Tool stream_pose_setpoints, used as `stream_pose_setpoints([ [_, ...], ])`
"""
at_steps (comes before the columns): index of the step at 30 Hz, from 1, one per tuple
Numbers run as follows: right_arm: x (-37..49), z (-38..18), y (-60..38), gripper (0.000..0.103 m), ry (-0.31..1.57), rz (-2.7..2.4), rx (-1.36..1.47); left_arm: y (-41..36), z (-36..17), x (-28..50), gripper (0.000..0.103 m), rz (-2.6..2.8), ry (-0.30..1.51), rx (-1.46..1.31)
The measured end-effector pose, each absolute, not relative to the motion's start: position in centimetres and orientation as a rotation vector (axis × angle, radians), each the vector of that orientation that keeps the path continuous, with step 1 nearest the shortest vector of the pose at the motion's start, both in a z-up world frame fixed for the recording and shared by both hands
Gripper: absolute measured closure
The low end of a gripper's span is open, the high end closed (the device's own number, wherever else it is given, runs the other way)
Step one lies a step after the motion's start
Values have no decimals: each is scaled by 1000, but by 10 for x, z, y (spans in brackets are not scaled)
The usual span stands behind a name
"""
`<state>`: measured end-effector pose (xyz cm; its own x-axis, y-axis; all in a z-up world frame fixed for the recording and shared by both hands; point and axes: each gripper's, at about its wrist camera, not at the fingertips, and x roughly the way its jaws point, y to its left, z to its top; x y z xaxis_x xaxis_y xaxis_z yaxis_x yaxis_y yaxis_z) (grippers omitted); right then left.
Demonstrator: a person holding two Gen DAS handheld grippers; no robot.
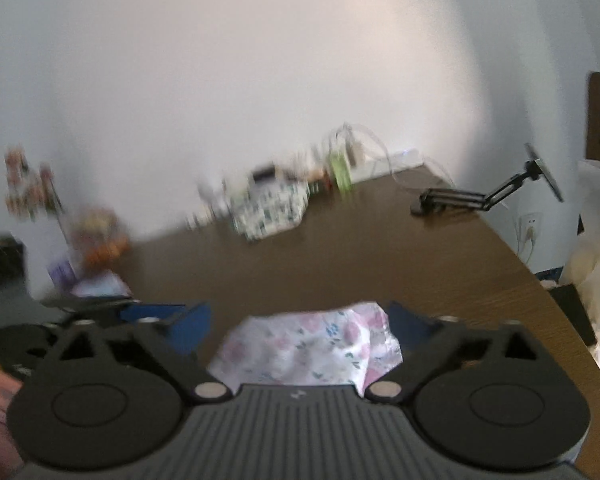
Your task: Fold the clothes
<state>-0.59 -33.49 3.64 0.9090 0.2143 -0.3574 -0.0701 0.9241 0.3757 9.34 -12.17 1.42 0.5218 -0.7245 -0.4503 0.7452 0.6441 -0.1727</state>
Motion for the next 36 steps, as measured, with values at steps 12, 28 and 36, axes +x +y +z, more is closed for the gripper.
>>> stream_pose_setpoints([
  [12,-45,16,-357,0,517,21,599,-115,25,133,2,-890,676,22],
  [28,60,-26,-394,1,823,302,617,-99,-31,168,8,-788,1029,-387],
  [36,74,-30,-391,8,845,420,619,-98,-49,169,25,-788,1024,-533],
])
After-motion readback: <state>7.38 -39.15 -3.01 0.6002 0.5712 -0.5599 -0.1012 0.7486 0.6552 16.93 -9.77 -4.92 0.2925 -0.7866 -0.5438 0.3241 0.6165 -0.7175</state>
